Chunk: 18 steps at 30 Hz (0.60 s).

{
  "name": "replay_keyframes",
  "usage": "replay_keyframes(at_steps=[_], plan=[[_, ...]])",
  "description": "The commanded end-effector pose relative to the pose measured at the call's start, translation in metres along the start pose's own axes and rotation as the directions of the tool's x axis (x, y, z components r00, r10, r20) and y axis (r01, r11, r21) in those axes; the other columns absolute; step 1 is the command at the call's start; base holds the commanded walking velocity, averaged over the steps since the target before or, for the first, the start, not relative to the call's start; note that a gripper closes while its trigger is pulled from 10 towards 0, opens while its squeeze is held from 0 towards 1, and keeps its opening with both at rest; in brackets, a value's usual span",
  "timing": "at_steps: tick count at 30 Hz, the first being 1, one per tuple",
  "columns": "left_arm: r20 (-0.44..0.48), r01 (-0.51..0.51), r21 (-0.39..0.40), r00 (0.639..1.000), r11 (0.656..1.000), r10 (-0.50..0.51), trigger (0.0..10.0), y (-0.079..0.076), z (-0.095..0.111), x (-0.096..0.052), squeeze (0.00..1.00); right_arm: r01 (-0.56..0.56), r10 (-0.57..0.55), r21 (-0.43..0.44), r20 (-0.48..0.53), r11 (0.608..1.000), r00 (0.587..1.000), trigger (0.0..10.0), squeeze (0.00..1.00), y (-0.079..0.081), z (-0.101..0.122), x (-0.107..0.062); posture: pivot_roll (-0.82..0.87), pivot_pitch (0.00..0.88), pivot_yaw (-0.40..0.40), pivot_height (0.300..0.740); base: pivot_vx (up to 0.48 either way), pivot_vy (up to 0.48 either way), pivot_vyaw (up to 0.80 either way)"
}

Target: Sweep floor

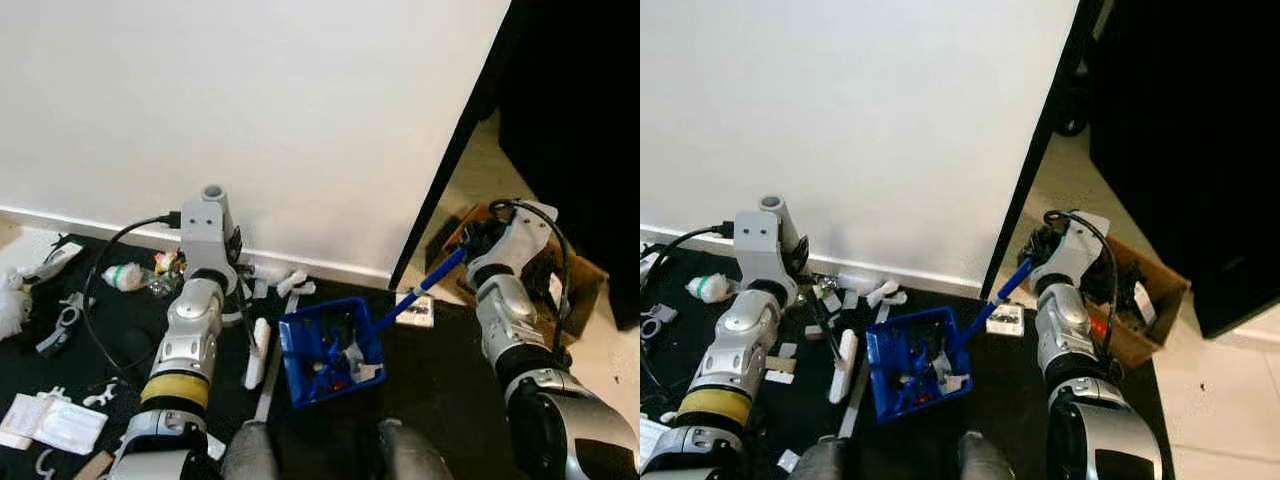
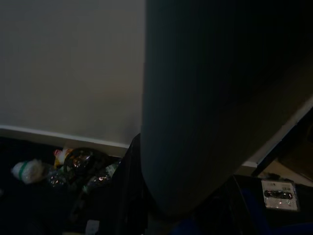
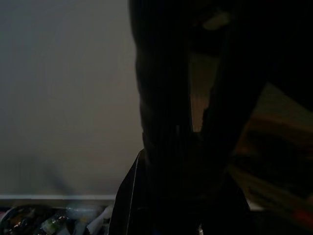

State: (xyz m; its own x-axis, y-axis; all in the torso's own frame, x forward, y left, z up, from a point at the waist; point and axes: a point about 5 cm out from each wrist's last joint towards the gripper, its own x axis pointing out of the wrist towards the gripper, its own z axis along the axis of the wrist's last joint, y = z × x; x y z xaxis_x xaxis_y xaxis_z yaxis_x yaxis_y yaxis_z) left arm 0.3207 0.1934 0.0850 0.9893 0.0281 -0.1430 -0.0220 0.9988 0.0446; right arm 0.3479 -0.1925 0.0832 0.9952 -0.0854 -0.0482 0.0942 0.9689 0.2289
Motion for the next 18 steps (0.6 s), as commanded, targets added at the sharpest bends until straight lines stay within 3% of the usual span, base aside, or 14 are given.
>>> replay_keyframes(at_steps=[1,18], plan=[[-0.011,0.025,-0.032,1.0,0.999,-0.026,10.0,-0.0106,-0.0052,-0.0007,0.0,0.017,-0.016,-0.01,0.064,1.0,0.998,10.0,0.0,-0.0069,0.0128,0.0019,0.02,0.05,-0.027,0.74,0.0,-0.48,0.0],[-0.013,0.002,-0.04,1.0,0.999,-0.002,10.0,-0.0109,-0.0057,0.0007,0.0,-0.006,0.008,-0.037,0.051,0.999,0.999,10.0,0.0,-0.0028,0.014,0.004,0.02,0.058,-0.039,0.74,0.0,-0.437,0.0]])
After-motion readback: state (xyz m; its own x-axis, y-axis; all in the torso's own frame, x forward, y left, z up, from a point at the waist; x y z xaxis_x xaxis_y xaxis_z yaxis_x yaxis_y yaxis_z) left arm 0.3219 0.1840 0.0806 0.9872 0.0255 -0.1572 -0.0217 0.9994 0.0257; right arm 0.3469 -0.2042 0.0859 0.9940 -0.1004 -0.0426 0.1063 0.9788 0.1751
